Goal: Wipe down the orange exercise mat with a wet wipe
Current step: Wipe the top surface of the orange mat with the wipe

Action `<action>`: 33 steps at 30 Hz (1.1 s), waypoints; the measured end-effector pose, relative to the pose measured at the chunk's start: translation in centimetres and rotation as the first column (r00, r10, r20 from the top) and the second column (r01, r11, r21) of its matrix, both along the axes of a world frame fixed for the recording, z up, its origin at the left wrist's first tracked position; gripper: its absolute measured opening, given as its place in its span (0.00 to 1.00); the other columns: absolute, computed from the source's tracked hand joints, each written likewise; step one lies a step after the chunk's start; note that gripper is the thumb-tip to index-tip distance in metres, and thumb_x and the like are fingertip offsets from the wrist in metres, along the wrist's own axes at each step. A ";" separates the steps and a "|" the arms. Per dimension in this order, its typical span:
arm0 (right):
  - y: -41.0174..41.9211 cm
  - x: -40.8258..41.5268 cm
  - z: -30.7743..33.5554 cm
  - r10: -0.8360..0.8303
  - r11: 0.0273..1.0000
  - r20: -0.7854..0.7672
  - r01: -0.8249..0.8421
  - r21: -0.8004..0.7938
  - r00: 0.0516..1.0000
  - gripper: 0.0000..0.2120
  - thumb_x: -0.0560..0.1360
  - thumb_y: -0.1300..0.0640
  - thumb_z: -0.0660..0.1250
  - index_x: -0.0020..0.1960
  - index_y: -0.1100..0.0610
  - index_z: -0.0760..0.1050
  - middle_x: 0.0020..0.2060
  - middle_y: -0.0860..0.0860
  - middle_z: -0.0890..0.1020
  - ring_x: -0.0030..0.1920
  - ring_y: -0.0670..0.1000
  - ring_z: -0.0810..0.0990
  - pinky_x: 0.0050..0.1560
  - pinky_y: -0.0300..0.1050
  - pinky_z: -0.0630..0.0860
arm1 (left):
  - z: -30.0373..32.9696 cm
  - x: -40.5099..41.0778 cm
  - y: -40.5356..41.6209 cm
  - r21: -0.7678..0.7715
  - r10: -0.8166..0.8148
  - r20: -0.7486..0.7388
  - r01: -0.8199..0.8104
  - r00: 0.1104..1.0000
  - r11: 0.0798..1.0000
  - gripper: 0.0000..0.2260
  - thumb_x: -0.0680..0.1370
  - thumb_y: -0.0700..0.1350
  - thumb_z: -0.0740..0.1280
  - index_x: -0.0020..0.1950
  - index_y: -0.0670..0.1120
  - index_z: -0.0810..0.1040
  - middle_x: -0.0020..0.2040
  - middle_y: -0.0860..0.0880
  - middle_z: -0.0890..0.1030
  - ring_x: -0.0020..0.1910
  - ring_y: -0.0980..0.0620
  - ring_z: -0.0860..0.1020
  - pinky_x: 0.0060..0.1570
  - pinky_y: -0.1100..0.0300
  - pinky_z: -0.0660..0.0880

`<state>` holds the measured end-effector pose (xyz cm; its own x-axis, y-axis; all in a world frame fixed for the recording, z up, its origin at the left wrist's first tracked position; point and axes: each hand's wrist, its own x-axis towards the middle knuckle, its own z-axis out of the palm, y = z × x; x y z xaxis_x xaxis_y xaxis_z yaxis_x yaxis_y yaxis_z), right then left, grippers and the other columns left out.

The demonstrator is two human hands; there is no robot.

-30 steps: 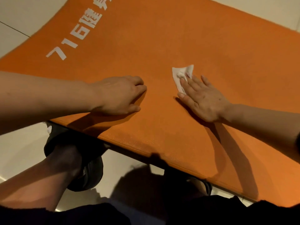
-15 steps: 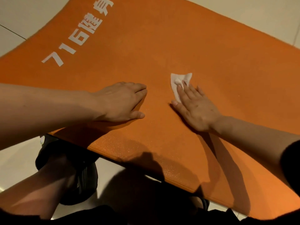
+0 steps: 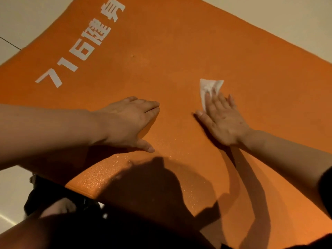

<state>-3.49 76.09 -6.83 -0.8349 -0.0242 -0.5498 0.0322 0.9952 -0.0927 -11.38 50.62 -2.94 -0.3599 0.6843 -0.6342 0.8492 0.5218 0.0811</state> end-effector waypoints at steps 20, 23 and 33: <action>2.1 -3.6 -1.3 0.088 0.992 -0.096 -0.096 -0.079 0.991 0.39 0.74 0.32 0.30 0.79 0.52 0.34 0.77 0.51 0.35 0.75 0.47 0.32 0.73 0.55 0.29 | -2.5 -6.4 6.3 -0.003 -0.148 -0.016 0.148 0.989 0.989 0.42 0.76 0.68 0.57 0.79 0.46 0.45 0.80 0.49 0.45 0.78 0.50 0.49 0.76 0.53 0.47; 5.6 -4.4 -2.0 -0.175 0.984 -0.123 0.179 0.023 0.977 0.42 0.72 0.30 0.28 0.79 0.53 0.36 0.78 0.51 0.36 0.77 0.51 0.35 0.74 0.58 0.31 | -2.5 -7.3 7.0 0.008 -0.163 -0.015 0.163 0.986 0.987 0.41 0.77 0.67 0.57 0.80 0.46 0.44 0.80 0.50 0.43 0.78 0.50 0.49 0.76 0.53 0.46; 4.6 -6.6 -3.1 0.034 0.999 -0.237 -0.030 0.022 0.971 0.37 0.76 0.34 0.31 0.78 0.54 0.34 0.79 0.51 0.40 0.78 0.50 0.38 0.74 0.57 0.30 | -3.2 -10.2 10.5 0.060 -0.198 -0.079 0.203 0.977 0.977 0.40 0.77 0.63 0.60 0.79 0.44 0.47 0.80 0.47 0.47 0.77 0.49 0.52 0.76 0.52 0.51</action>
